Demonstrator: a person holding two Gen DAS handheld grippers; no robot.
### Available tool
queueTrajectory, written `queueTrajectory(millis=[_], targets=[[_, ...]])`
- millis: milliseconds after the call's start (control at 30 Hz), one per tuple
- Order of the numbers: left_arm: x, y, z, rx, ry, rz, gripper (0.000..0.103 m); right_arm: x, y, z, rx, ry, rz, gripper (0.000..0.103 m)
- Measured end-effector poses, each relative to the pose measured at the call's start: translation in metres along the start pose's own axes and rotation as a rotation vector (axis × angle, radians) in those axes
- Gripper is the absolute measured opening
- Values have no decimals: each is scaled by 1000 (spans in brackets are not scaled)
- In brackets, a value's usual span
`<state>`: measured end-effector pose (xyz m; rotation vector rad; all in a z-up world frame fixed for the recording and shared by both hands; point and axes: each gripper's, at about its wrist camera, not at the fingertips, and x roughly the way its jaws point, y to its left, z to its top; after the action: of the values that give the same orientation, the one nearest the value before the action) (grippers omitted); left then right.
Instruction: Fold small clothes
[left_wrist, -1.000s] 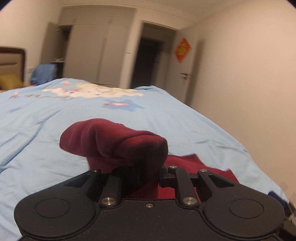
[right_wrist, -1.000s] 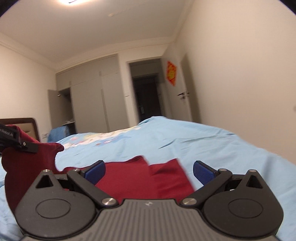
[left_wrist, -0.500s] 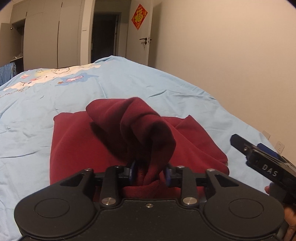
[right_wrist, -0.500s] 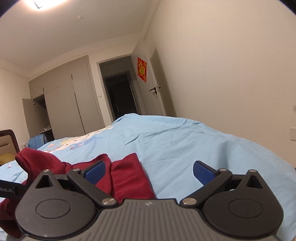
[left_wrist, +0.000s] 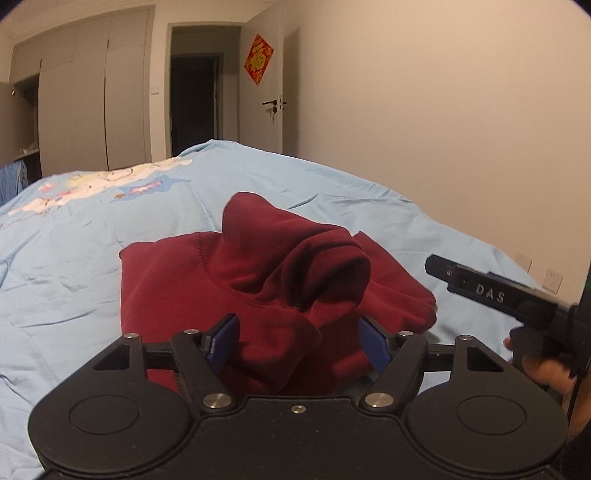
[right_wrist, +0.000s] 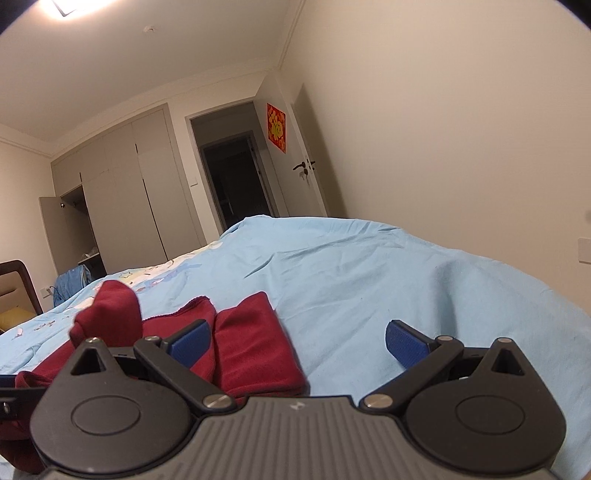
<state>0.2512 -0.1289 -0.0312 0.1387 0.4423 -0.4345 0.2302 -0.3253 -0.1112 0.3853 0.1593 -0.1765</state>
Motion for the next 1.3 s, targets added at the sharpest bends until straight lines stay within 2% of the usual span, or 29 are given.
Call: queueTrajectory(millis=[133,200,367,600,633,700,933,1033,1100,1200,1300], targets=[[-1,-9,-6,88,1,52,55,2,-3,1,17,20,33,103],[0,-10,-7,96,8,74,47,3,-5,2,33,38,60,103],[2,-9,-11,82,12,53,35,3,-5,7,38,76,138,103],[4,-11,-18,93,14,38,22,27,15,32,-31,192,318,102],[4,-11,-19,89,15,38,20,33,21,35,-62,214,318,99],[5,-11,-19,83,14,39,19,42,34,37,-124,228,288,87],[5,-9,-21,68,11,34,19,62,64,39,-190,278,369,77],[5,-8,-21,63,7,32,18,72,71,35,-203,324,387,68],[5,-7,-22,61,6,30,18,78,72,31,-195,358,385,62],[5,-5,-23,57,3,28,17,89,63,26,-99,424,404,56],[6,-4,-23,54,2,27,16,91,59,23,-69,431,408,46]])
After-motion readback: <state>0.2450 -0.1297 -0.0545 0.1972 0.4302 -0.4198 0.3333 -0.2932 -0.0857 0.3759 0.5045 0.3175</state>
